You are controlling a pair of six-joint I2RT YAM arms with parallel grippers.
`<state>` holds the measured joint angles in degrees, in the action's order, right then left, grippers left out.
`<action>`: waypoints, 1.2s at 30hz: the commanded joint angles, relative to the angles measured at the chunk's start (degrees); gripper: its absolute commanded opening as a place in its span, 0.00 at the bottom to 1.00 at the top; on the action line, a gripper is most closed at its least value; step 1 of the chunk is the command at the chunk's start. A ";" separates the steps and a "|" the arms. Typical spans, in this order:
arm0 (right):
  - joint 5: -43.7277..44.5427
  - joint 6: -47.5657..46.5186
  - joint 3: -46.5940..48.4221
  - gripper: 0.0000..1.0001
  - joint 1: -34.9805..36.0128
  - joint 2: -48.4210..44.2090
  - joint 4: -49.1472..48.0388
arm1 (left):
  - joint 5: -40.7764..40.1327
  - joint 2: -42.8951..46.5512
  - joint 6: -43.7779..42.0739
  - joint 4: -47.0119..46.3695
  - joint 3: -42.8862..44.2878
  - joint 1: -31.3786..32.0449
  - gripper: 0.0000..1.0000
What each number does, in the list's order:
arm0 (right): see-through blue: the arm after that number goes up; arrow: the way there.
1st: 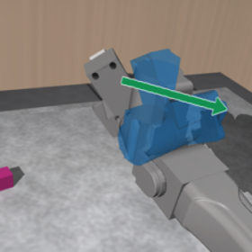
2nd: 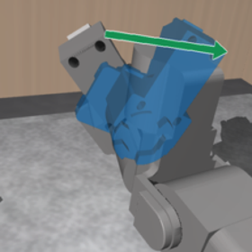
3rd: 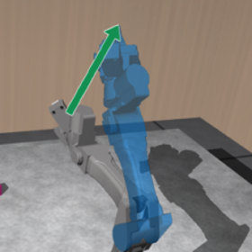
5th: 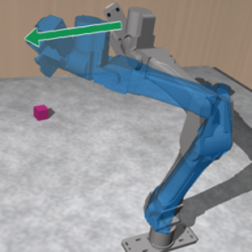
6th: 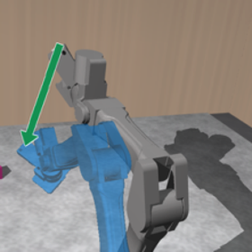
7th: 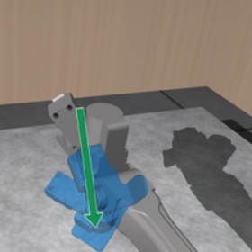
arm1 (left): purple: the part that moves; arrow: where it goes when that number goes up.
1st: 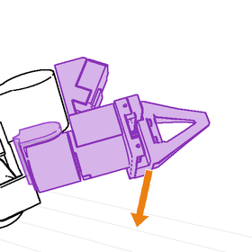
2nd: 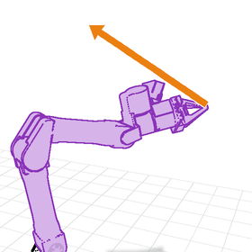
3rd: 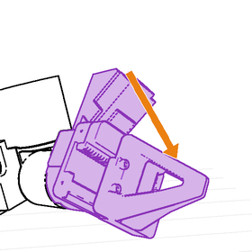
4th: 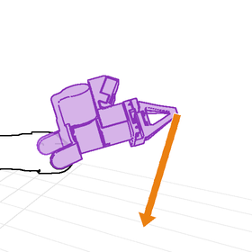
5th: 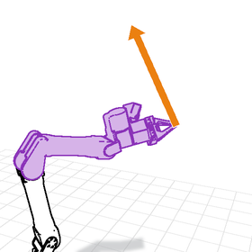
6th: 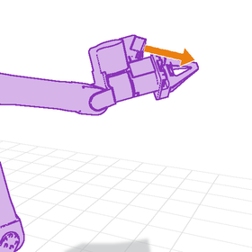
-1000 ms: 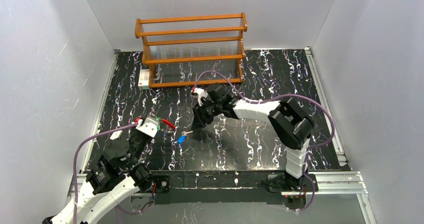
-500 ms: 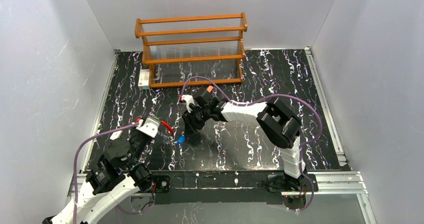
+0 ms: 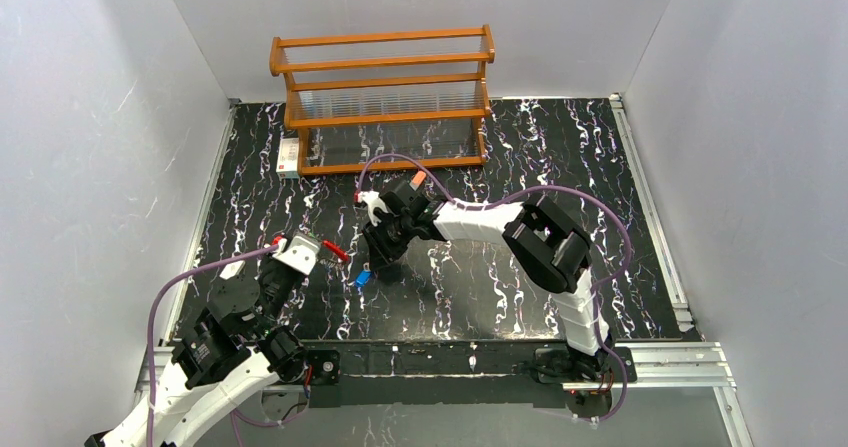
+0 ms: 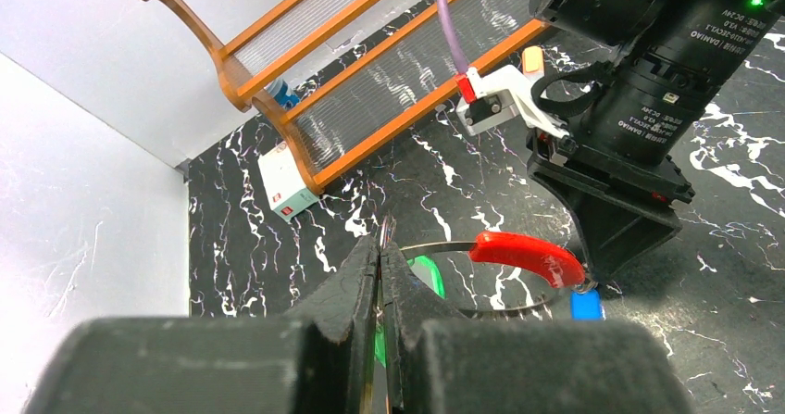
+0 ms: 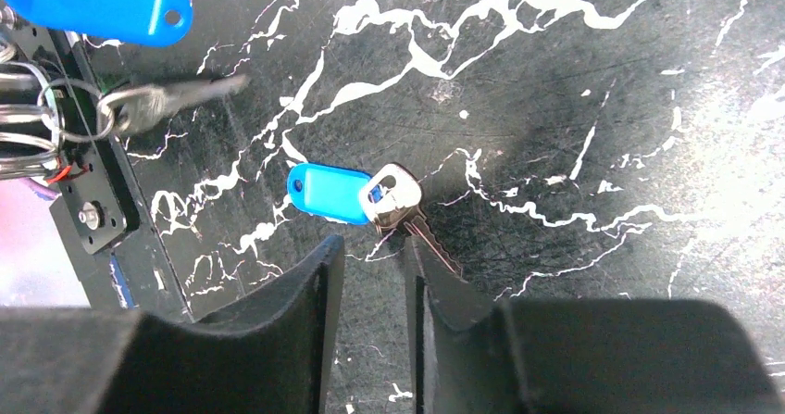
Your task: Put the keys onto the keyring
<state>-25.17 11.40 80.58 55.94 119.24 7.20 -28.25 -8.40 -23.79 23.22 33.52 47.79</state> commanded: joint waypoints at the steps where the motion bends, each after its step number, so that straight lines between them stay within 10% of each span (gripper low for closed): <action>1: -0.45 -0.71 2.74 0.36 0.65 1.04 0.34 | -0.06 0.82 -0.20 -1.15 1.16 -0.05 0.00; 11: -0.23 -0.44 3.79 0.32 1.10 2.82 0.16 | 0.39 0.69 -0.22 -1.09 1.22 -0.03 0.00; 22: -0.19 -0.92 3.57 0.02 1.21 2.83 -0.75 | 0.50 1.21 -0.28 -1.15 1.20 0.02 0.00; 36: -4.99 1.08 -8.49 0.01 -3.88 -10.54 -11.68 | 2.63 -3.43 -0.09 -1.37 1.46 -0.04 0.00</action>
<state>-27.66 12.12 74.78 55.02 115.46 1.45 -26.52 -9.17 -23.77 23.24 33.52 47.79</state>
